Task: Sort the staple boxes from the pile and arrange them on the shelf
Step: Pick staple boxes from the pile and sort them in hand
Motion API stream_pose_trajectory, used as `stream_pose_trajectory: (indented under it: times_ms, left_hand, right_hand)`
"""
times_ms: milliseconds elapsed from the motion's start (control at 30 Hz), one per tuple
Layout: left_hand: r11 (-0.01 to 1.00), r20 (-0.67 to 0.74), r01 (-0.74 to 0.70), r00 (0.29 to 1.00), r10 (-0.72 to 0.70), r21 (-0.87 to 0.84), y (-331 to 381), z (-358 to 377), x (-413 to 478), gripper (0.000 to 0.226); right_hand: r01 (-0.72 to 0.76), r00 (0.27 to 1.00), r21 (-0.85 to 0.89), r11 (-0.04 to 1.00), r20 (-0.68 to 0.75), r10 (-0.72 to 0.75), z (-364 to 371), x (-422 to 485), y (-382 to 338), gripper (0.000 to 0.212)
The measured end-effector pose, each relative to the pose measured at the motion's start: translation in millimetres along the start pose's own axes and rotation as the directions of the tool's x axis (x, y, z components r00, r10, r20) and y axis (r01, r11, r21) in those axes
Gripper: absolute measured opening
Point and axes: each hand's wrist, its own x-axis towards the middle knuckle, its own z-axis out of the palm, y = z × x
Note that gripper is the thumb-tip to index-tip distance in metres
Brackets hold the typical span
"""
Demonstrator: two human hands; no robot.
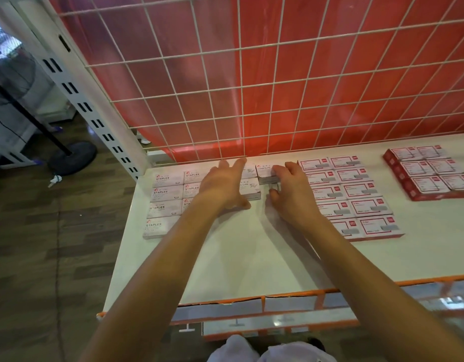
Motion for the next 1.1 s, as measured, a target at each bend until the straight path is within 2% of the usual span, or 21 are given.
stream_pose_trajectory:
  times_ms: [133,300,433,567,800,967,1100]
  left_hand:
    - [0.999,-0.020,0.040,0.999,-0.041,-0.024,3,-2,-7,0.098]
    - [0.996,-0.041,0.048,0.998,-0.052,-0.075,7,-2,-11,0.089]
    - [0.995,-0.043,0.050,0.998,-0.054,-0.088,8,-2,-13,0.084]
    - [0.999,-0.034,0.045,0.998,-0.045,-0.009,13,-2,-19,0.087]
    - [0.992,-0.094,-0.105,0.989,0.112,0.074,36,7,-35,0.088]
    - [0.976,-0.173,-0.206,0.961,0.216,0.074,59,16,-41,0.073]
    - [0.964,-0.160,-0.259,0.951,0.266,0.061,82,25,-44,0.067]
  right_hand:
    - [0.024,0.993,-0.028,0.999,-0.113,-0.027,0,-7,-4,0.041]
    - [0.059,0.998,-0.044,0.997,-0.015,-0.060,3,-11,-9,0.033]
    - [0.076,0.997,-0.009,0.997,0.007,-0.076,8,-16,-11,0.030]
    - [0.082,0.997,-0.018,0.996,-0.002,-0.082,7,-22,-10,0.032]
    - [0.124,0.985,-0.154,0.980,-0.105,-0.141,-6,-33,-3,0.038]
    - [0.050,0.992,-0.229,0.972,-0.100,-0.075,-17,-43,9,0.043]
    - [0.004,0.993,-0.268,0.963,-0.110,-0.035,-26,-51,28,0.044]
